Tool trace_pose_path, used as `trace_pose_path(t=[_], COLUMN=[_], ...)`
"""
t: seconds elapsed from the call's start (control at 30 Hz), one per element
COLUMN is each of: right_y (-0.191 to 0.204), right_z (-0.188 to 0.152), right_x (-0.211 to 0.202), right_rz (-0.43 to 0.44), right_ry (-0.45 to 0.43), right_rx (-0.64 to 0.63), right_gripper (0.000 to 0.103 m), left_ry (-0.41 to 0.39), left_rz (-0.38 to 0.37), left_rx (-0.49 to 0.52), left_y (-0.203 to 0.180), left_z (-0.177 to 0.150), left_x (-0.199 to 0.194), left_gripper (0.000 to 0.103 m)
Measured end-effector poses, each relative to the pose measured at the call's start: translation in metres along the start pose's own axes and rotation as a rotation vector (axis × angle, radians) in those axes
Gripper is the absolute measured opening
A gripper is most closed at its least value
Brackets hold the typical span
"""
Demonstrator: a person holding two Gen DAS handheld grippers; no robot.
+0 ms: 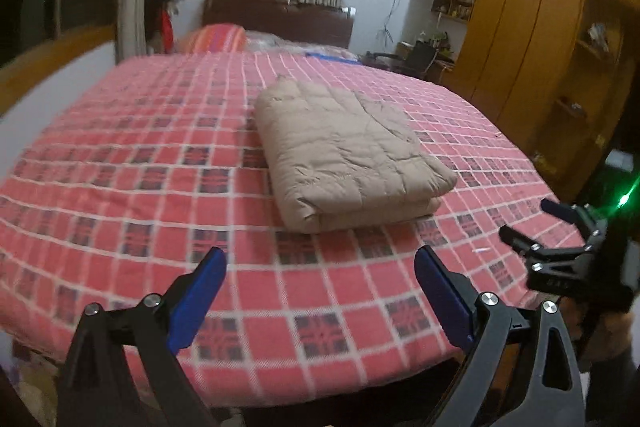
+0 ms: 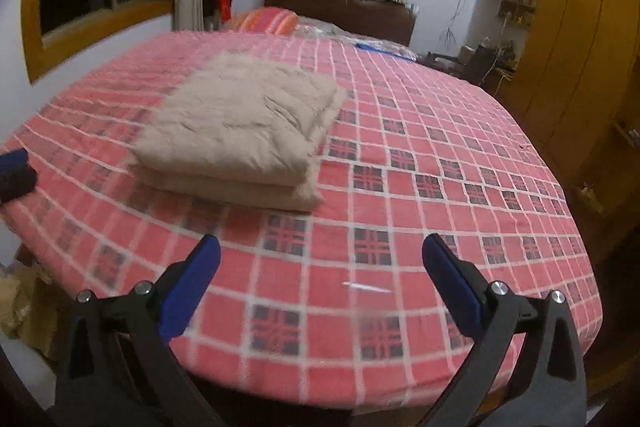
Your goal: Fold large clothes
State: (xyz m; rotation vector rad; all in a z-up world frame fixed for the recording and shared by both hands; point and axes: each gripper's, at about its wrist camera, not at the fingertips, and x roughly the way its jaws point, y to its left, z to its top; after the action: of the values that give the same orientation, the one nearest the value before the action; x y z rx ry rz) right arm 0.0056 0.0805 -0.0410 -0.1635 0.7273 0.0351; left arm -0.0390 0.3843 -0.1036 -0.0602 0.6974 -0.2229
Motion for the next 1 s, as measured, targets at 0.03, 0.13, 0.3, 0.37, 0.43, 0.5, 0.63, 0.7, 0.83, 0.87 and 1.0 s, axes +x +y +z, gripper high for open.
trace_pose_path(t=[0.03,0.13,0.3,0.37,0.43,0.5,0.63,0.7,0.83,0.87,1.0], right_y=[0.000,0.000,0.002,0.003,0.004,0.006,0.002,0.001,-0.002,-0.003,-0.006], right_z=[0.002,0.006,0.011,0.012,0.011,0.011,0.010,0.009,0.008,0.007,0.008], right_x=[-0.012,-0.043,-0.088,-0.100,-0.108,-0.114,-0.119,-0.120,-0.118,-0.118,-0.117], right_rz=[0.014,0.042,0.041,0.038,0.022,0.001,0.003,0.000,0.005,0.014,0.020], right_ry=[-0.006,-0.031,-0.078,-0.075,-0.082,-0.089,-0.092,-0.095,-0.086,-0.082,-0.085], right_rx=[0.017,0.040,0.063,0.055,0.040,0.028,0.040,0.045,0.057,0.065,0.078], right_gripper=[0.100,0.100,0.100,0.100,0.100,0.100,0.100,0.100,0.100,0.100,0.100], left_ry=[-0.010,-0.021,-0.053,-0.055,-0.045,-0.038,-0.017,-0.012,-0.006,-0.007,-0.006], left_rz=[0.015,0.017,0.022,0.034,0.033,0.041,0.032,0.038,0.036,0.038,0.038], left_rx=[0.010,0.030,0.067,0.075,0.071,0.063,0.051,0.060,0.061,0.065,0.069], left_y=[-0.003,-0.014,-0.032,-0.036,-0.036,-0.036,-0.036,-0.038,-0.038,-0.039,-0.040], left_z=[-0.001,0.000,0.003,0.004,0.005,0.007,0.008,0.006,0.006,0.006,0.007], left_x=[-0.010,-0.033,-0.070,-0.077,-0.079,-0.079,-0.075,-0.073,-0.071,-0.070,-0.070], left_gripper=[0.095,0.095,0.095,0.095,0.095,0.095,0.095,0.095,0.095,0.095,0.095])
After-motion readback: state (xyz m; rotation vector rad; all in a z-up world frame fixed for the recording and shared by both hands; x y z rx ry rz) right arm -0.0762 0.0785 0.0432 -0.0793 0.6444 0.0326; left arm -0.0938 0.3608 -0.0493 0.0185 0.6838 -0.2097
